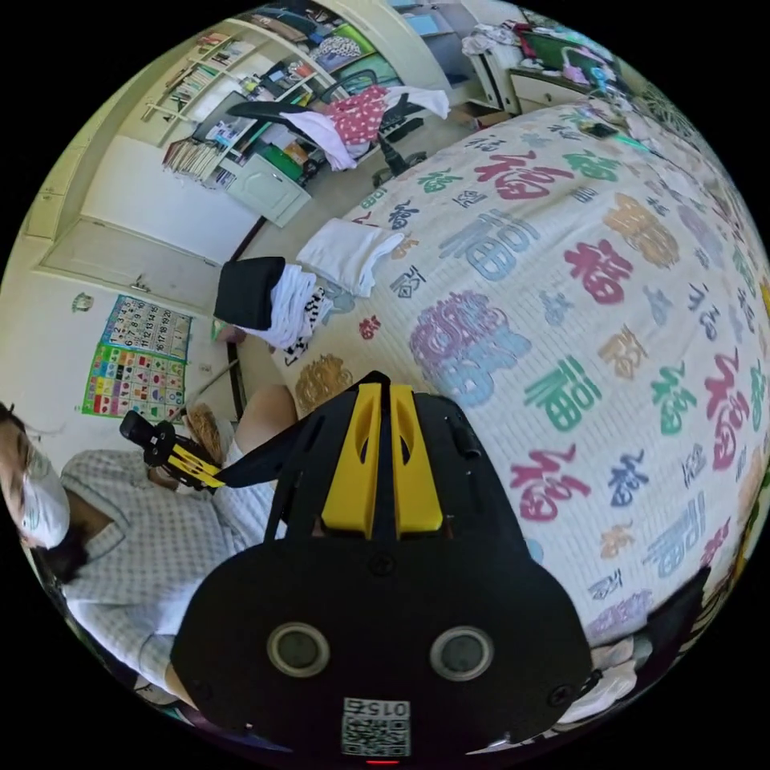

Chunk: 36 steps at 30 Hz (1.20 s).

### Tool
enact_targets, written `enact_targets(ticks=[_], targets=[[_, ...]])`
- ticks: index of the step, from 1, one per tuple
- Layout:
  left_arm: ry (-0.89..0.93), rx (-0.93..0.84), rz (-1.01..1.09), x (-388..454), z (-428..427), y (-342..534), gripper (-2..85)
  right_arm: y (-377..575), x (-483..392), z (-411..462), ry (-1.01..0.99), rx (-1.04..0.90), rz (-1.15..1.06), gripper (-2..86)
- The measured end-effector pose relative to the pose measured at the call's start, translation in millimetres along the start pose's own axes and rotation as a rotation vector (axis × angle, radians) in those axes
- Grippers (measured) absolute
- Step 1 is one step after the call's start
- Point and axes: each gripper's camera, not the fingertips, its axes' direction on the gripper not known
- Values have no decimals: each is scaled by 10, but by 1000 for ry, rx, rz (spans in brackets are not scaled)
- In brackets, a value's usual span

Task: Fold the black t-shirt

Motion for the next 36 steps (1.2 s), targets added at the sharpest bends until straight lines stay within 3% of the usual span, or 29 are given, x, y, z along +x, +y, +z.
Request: enact_targets(ticks=[6, 12, 16, 28, 33, 36], targets=[[137, -126, 248, 934, 1058, -360, -8, 1325, 523, -639, 50, 19, 126, -1], [138, -257, 411, 1638, 2326, -596, -8, 2313, 1179, -849, 103, 33, 243, -2], [116, -349, 471, 1955, 3023, -707, -8, 2813, 1538, -956, 20, 118, 304, -1], [89, -460, 549, 2288, 3966, -877, -1, 3954, 2049, -1535, -155, 276, 308, 18], [48, -517, 545, 2148, 4414, -901, 57, 4561, 2251, -1766, -134, 358, 508, 78], [174, -563, 525, 2042, 4490, -1035, 80, 4957, 2269, -1965, -239, 492, 564, 88]])
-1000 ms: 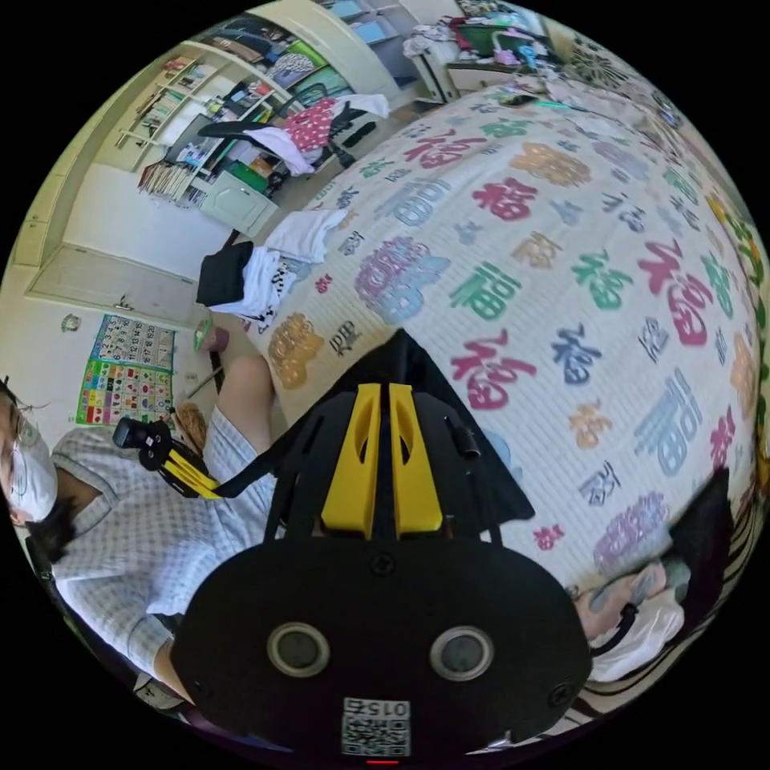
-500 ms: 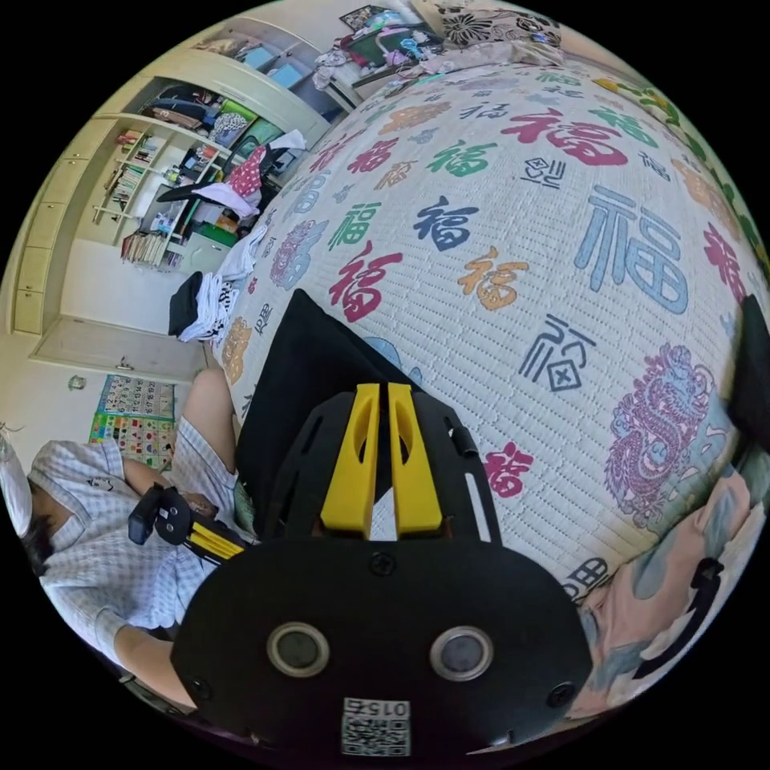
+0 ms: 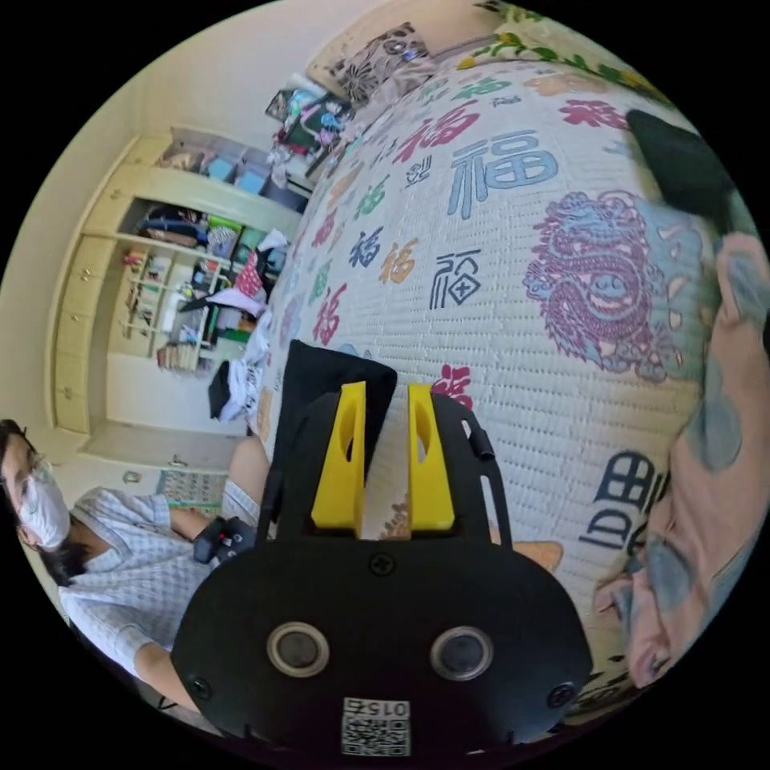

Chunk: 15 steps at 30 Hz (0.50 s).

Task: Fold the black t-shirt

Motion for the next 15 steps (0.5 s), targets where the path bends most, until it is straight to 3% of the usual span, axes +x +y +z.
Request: enact_targets(ticks=[4, 5, 7, 10, 15], targets=[[106, 181, 49, -289, -675, 22, 79, 139, -17, -222, -73, 56, 19, 112], [78, 219, 47, -379, -820, 35, 79, 131, -16, -229, -88, 45, 28, 116], [-144, 305, -7, -906, -1358, 62, 83, 107, -2, -223, -79, 19, 44, 119], [-391, 250, -141, -1854, -1755, 15, 100, 101, 43, -254, -86, 13, 69, 101], [-283, 110, -224, -2946, -1811, -101, 96, 156, 82, -436, -81, 44, 88, 61]])
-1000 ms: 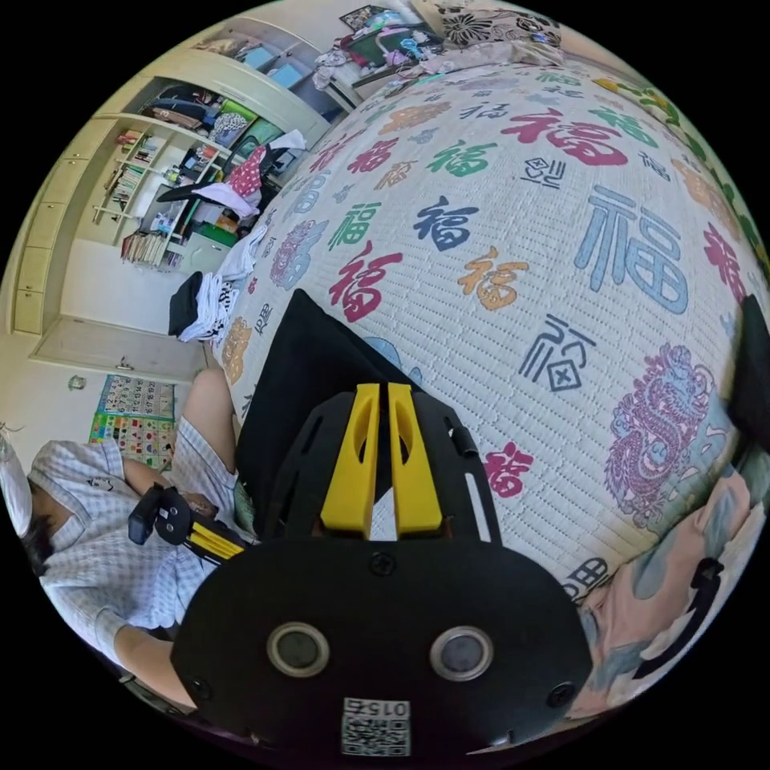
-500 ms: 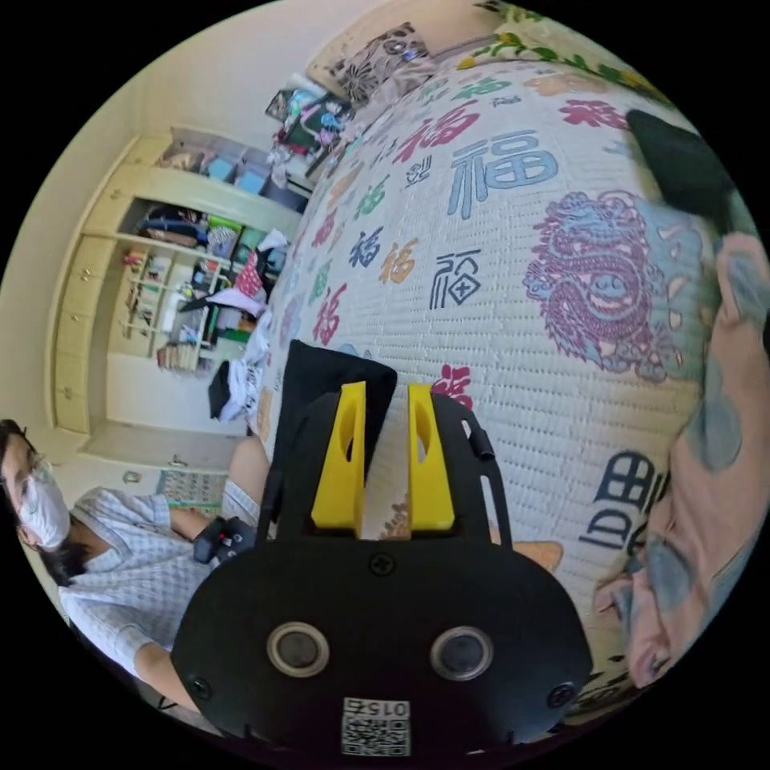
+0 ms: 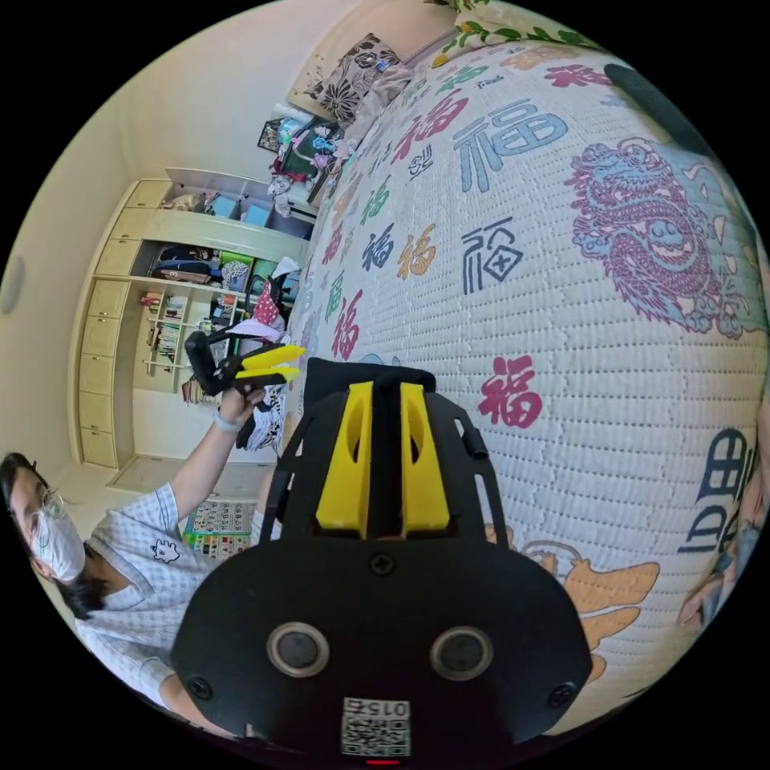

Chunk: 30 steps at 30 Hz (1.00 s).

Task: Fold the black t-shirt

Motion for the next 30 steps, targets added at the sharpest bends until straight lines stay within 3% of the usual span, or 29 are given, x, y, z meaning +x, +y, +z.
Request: enact_targets(ticks=[3, 9, 17, 23, 30], targets=[[61, -94, 106, -128, 171, -47, 47, 10, 18, -116, -11, -17, -20, 45], [194, -1, 2, -644, 77, 57, 5, 12, 66, -254, 80, -67, -60, 21], [113, 92, -151, -764, -70, 343, 45, 349, 65, -587, -3, -33, 1, 71], [169, 115, -216, -206, -237, 1377, 75, 1490, -231, -481, 119, -260, -15, 83], [348, 53, -409, 115, 178, 2104, 92, 2099, -115, -87, 95, -353, 68, 93]])
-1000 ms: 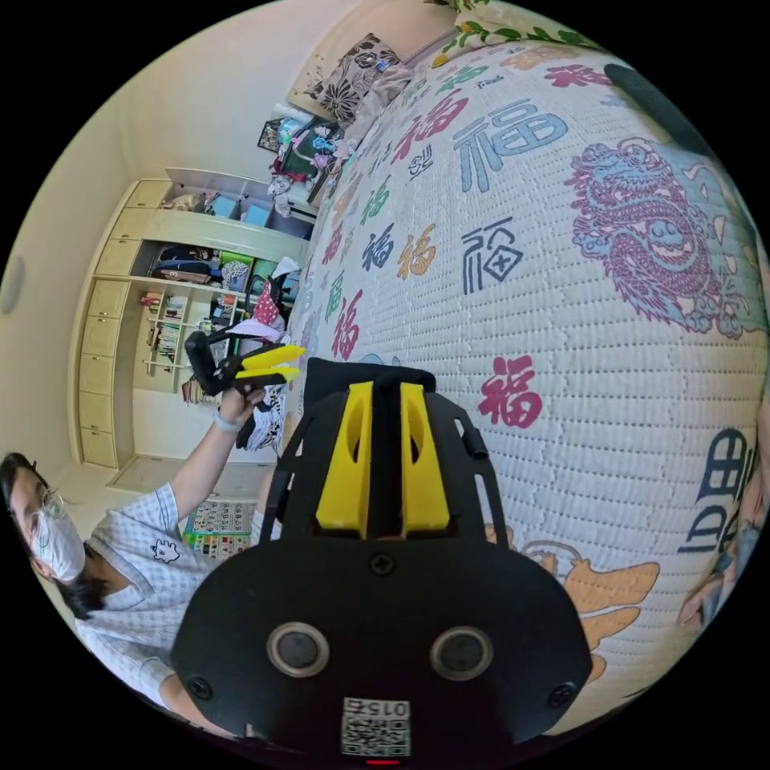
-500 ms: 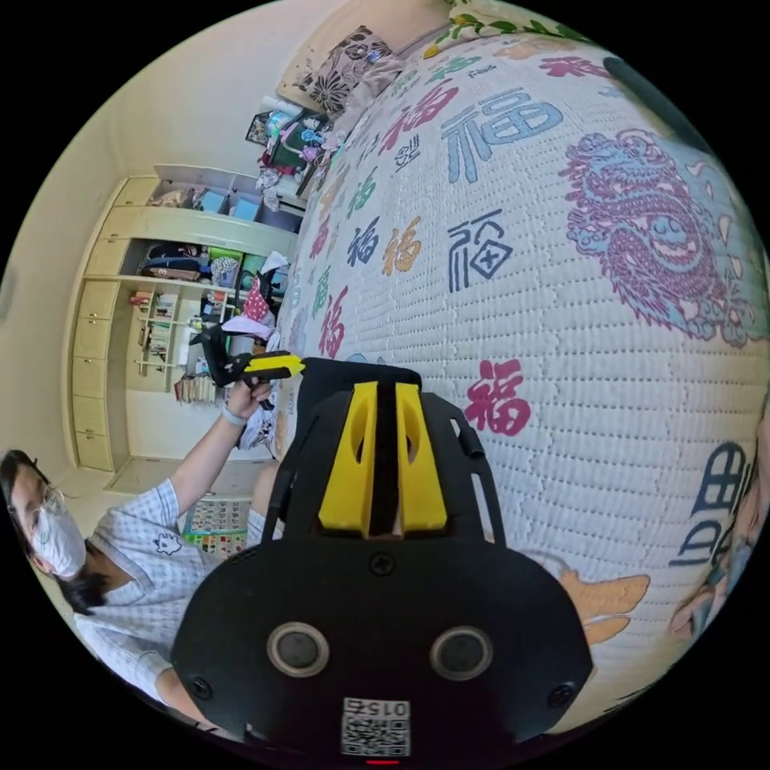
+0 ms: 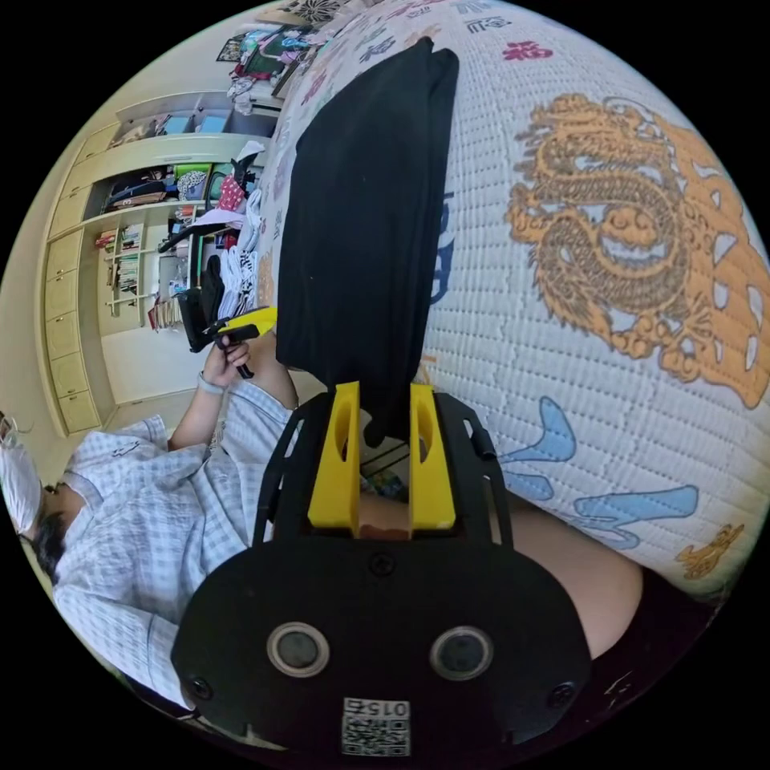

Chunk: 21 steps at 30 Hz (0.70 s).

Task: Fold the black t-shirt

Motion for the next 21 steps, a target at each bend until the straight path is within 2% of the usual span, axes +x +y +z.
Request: enact_targets(ticks=[4, 8, 13, 18, 21], targets=[[47, 4, -29, -96, 78, 14, 69, 44, 32, 24, 33, -3, 20, 28], [56, 1, -27, -98, -63, -9, 35, 189, -56, -78, 69, 25, -1, 13], [-85, -21, 34, -88, 13, -12, 29, 200, -12, 99, 159, -13, 31, 12], [1, -19, -5, -283, -55, 11, 46, 246, 124, 100, 28, -24, 60, 36], [26, 61, 13, -375, -407, 49, 61, 417, 166, -124, -90, 120, -4, 78]])
